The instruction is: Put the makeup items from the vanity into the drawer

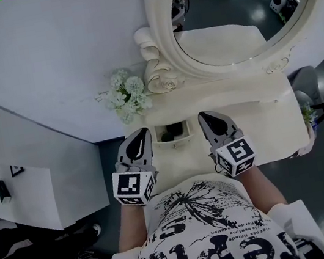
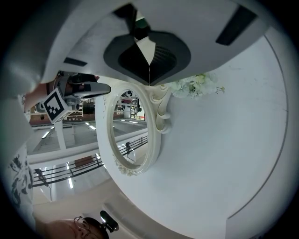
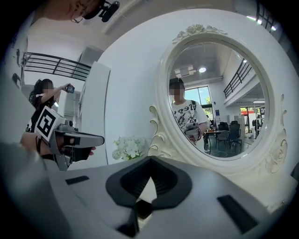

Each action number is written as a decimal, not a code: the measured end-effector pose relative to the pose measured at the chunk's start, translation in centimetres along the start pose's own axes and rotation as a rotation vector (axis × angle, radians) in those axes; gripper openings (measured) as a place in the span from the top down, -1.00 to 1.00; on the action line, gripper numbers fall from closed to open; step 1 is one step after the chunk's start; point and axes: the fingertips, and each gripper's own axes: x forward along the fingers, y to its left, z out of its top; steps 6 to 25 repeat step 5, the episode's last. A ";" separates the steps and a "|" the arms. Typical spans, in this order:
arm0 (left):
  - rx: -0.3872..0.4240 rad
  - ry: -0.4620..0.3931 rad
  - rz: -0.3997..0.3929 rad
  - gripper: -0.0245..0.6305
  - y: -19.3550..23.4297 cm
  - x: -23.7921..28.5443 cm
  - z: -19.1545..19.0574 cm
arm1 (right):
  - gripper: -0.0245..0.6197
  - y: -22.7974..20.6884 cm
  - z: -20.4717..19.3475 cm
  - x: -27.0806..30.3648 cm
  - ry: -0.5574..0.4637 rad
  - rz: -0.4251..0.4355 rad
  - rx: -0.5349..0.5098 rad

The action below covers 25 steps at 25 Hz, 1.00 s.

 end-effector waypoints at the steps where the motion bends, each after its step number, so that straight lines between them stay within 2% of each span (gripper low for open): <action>1: 0.001 0.001 0.001 0.86 0.0 0.0 0.0 | 0.87 0.0 0.0 0.0 -0.002 0.002 -0.001; 25: 0.005 0.002 0.002 0.86 -0.2 0.2 0.1 | 0.87 -0.1 0.3 0.1 -0.010 0.005 -0.004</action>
